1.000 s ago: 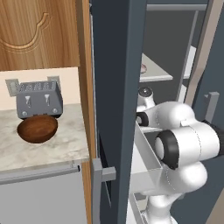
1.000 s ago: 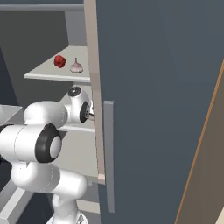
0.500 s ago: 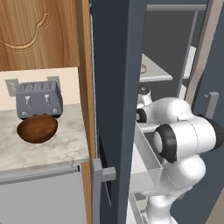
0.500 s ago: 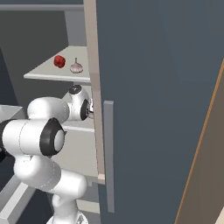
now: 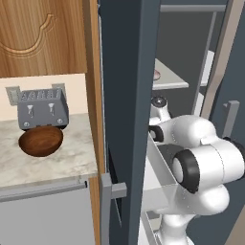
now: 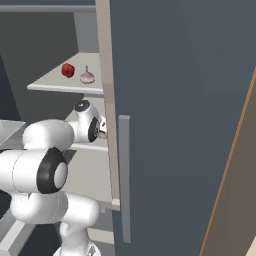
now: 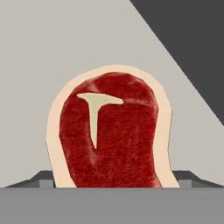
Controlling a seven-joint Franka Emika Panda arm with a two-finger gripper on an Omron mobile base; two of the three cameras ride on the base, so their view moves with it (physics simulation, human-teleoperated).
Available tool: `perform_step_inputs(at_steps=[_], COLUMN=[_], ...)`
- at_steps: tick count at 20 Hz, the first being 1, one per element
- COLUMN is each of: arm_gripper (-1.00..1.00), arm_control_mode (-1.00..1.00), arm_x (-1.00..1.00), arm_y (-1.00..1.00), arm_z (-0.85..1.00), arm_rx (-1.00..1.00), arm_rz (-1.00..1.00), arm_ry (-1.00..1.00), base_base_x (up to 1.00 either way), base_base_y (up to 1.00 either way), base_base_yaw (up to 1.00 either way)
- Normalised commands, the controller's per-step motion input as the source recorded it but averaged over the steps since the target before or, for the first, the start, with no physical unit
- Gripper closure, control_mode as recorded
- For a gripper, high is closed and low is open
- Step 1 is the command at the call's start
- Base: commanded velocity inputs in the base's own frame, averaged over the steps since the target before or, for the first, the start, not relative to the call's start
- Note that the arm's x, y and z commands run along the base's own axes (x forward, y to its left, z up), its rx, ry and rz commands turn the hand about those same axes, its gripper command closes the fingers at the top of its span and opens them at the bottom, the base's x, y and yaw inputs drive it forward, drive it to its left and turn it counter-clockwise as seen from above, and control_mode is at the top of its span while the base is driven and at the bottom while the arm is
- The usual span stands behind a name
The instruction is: Take the steak, bell pepper, and garlic from the freezer and place them in the bowl on the counter.
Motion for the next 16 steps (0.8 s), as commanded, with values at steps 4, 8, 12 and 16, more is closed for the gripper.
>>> perform_step_inputs(at_steps=[4,8,12,16], arm_gripper=[1.0,1.0,1.0,1.0], arm_control_mode=[-1.0,-1.0,-1.0,-1.0], arm_x=[-0.39,-0.32,-0.09,-0.1], arm_y=[0.0,-0.07,-0.05,0.0], arm_z=[0.06,0.21,0.31,0.29], arm_rx=[0.0,0.0,0.0,0.0], arm_rz=[0.0,0.0,0.0,0.0], arm_ry=[-0.02,0.0,0.0,0.0], base_base_x=[0.0,0.0,0.0,0.0], base_base_y=[0.0,0.0,0.0,0.0], base_base_yaw=[0.0,0.0,0.0,0.0])
